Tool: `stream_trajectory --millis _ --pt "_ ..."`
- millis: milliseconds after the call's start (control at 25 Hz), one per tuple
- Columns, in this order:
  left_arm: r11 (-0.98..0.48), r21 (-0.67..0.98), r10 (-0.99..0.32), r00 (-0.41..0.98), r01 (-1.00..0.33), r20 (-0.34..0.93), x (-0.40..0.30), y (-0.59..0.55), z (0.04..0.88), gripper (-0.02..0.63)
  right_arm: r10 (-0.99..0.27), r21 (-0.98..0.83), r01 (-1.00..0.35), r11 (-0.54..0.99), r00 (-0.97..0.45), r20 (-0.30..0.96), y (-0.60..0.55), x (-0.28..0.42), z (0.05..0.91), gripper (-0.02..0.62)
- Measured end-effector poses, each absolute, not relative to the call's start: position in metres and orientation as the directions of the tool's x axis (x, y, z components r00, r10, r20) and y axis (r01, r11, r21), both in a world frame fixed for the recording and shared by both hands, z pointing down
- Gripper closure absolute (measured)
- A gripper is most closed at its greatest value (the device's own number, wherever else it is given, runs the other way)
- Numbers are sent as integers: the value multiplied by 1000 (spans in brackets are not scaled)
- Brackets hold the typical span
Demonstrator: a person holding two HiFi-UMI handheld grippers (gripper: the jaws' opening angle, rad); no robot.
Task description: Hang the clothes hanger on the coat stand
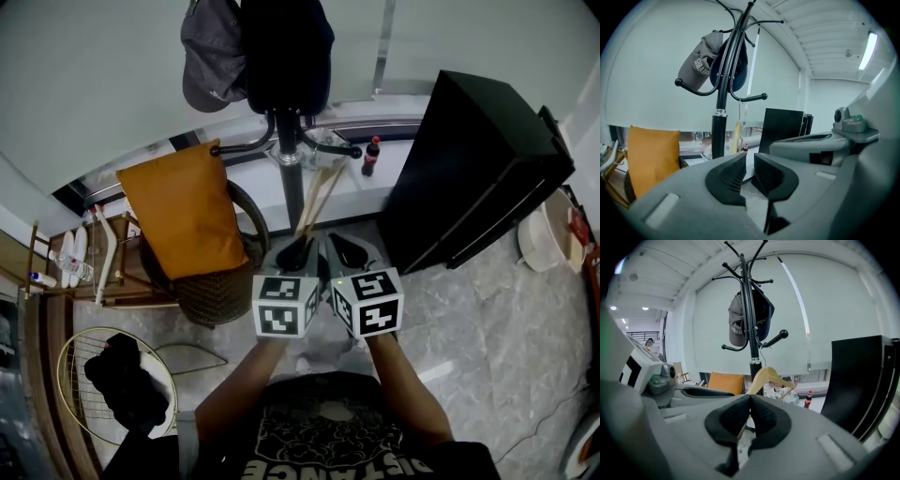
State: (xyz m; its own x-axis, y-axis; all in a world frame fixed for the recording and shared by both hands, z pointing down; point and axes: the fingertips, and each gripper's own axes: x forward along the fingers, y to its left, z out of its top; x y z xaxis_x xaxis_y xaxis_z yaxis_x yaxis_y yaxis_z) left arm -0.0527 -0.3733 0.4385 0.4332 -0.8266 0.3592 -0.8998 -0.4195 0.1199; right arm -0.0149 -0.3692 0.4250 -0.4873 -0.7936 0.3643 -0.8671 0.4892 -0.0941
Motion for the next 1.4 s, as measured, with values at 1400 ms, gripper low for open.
stream_trajectory --millis 1400 --pt "-439 141 -845 461 -887 271 -61 -332 407 600 -835 -26 -880 475 -459 303 -321 -21 402 595"
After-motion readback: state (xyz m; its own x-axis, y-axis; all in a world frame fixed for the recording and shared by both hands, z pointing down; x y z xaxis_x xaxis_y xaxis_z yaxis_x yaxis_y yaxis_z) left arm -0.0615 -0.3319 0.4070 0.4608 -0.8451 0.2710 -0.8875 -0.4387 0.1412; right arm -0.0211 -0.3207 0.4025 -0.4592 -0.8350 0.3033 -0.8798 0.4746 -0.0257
